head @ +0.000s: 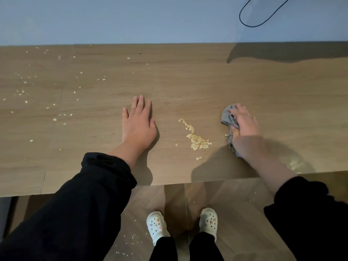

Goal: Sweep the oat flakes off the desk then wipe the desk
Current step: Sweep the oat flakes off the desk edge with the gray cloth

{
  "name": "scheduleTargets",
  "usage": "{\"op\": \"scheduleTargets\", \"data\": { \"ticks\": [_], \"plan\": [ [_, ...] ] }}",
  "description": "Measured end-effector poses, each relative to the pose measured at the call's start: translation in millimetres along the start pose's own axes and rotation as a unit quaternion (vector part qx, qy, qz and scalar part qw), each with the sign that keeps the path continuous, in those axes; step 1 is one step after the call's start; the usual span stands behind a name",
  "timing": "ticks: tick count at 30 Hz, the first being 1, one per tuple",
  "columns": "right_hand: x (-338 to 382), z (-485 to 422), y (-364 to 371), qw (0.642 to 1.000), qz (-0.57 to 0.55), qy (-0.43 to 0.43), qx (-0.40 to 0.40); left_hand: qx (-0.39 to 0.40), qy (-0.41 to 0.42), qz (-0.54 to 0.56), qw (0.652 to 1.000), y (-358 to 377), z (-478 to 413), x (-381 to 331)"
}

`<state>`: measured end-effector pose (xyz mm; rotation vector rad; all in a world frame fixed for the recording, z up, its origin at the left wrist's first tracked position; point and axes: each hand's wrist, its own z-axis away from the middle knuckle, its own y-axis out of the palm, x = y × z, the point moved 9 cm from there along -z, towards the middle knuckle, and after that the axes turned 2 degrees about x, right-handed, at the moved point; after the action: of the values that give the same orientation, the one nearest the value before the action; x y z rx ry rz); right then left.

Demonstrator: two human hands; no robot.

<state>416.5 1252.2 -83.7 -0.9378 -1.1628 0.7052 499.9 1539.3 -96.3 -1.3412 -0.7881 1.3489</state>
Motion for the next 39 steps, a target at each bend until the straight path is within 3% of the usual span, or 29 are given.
{"op": "scheduleTargets", "data": {
  "ticks": [4, 8, 13, 23, 30, 34, 39],
  "plan": [
    [31, 25, 19, 1.0, 0.012, 0.016, -0.015, -0.028, 0.052, 0.124, 0.991, -24, 19, 11],
    [46, 35, 31, 0.995, 0.016, 0.089, -0.05, -0.071, 0.048, 0.093, 0.992, -49, 53, 58],
    [72, 37, 42, 0.989, 0.025, 0.132, -0.058, -0.041, 0.03, 0.027, 0.998, -54, 89, 118],
    [154, 25, 78, 0.996, 0.041, 0.067, -0.03, 0.025, 0.053, -0.078, 0.995, -26, 108, 150],
    [234, 33, 113, 0.994, 0.054, -0.084, 0.044, 0.048, 0.125, -0.097, 0.986, -19, 110, 139],
    [216, 26, 101, 0.987, 0.059, -0.136, 0.058, 0.055, 0.143, -0.096, 0.984, -18, 111, 136],
    [145, 11, 60, 0.996, 0.06, -0.061, 0.038, 0.056, 0.139, -0.113, 0.982, -17, 111, 136]
  ]
}}
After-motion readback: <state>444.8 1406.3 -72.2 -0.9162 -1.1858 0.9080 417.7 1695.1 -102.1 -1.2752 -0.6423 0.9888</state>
